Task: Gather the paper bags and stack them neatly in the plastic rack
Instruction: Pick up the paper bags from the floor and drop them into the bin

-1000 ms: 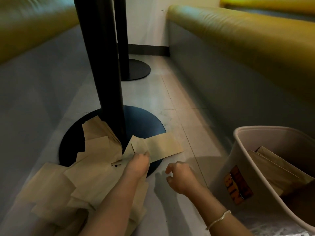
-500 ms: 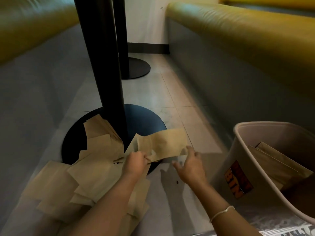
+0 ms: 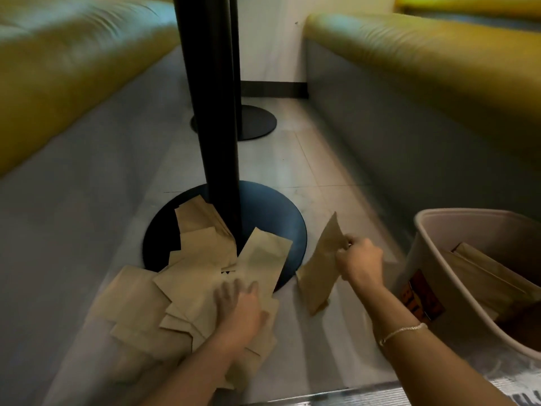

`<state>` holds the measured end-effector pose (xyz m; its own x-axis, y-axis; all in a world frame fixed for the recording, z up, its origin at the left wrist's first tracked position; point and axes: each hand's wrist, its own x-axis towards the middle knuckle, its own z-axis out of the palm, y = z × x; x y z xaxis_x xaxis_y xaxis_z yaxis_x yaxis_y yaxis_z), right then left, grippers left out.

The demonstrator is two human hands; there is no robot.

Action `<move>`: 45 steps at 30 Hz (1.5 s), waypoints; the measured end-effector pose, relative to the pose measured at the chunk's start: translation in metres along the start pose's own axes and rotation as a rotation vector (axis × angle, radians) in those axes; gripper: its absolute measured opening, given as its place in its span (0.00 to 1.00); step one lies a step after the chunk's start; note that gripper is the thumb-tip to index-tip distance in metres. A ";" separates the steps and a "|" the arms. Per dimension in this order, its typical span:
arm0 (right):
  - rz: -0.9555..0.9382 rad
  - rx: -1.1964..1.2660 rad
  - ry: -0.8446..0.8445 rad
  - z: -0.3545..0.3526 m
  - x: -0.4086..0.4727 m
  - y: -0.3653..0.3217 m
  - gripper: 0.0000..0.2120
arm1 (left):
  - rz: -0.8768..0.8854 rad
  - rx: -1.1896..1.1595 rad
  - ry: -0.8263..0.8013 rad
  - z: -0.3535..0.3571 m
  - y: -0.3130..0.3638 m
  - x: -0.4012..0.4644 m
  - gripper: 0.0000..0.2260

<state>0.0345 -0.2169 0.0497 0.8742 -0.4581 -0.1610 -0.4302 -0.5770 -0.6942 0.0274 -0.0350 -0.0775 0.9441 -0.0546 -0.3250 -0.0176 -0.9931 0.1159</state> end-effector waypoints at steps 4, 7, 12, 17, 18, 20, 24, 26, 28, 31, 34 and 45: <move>-0.084 -0.103 0.035 -0.009 -0.010 -0.012 0.16 | -0.305 -0.022 -0.174 0.000 -0.033 -0.006 0.33; -0.130 -0.166 0.046 -0.012 -0.018 -0.021 0.13 | -0.236 -0.045 -0.146 0.002 -0.043 -0.007 0.24; -0.214 -0.173 0.095 -0.030 -0.029 -0.043 0.12 | -0.151 -0.046 -0.001 -0.029 -0.040 -0.020 0.15; -0.293 -0.040 0.257 -0.101 -0.038 -0.075 0.14 | -0.075 -0.129 0.259 -0.112 -0.001 -0.041 0.11; -0.304 -0.026 0.328 -0.121 -0.040 -0.079 0.14 | -0.037 -0.187 0.330 -0.135 0.013 -0.048 0.10; -0.307 -0.021 0.474 -0.164 -0.046 -0.084 0.14 | 0.049 -0.341 0.462 -0.182 0.046 -0.068 0.09; -0.204 -0.085 0.672 -0.244 -0.053 -0.077 0.14 | 0.231 -0.674 0.645 -0.258 0.109 -0.106 0.05; -0.123 -0.146 0.672 -0.266 -0.054 -0.065 0.15 | 0.310 -0.848 0.614 -0.280 0.137 -0.120 0.06; -0.044 -0.212 0.582 -0.271 -0.054 -0.050 0.14 | 0.374 -0.981 0.527 -0.292 0.163 -0.132 0.08; 0.042 -0.203 0.443 -0.263 -0.052 -0.030 0.12 | 0.462 -1.033 0.391 -0.291 0.195 -0.142 0.11; 0.026 -0.163 0.448 -0.256 -0.048 -0.024 0.12 | 0.478 -0.836 0.321 -0.280 0.221 -0.140 0.11; -0.167 -0.063 0.386 -0.204 -0.028 -0.046 0.15 | 0.429 -0.779 -0.035 -0.218 0.236 -0.111 0.29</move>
<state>-0.0164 -0.3152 0.2288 0.7899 -0.5674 0.2326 -0.3134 -0.6995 -0.6422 -0.0099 -0.2407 0.1909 0.8970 -0.4214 -0.1336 -0.1267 -0.5346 0.8356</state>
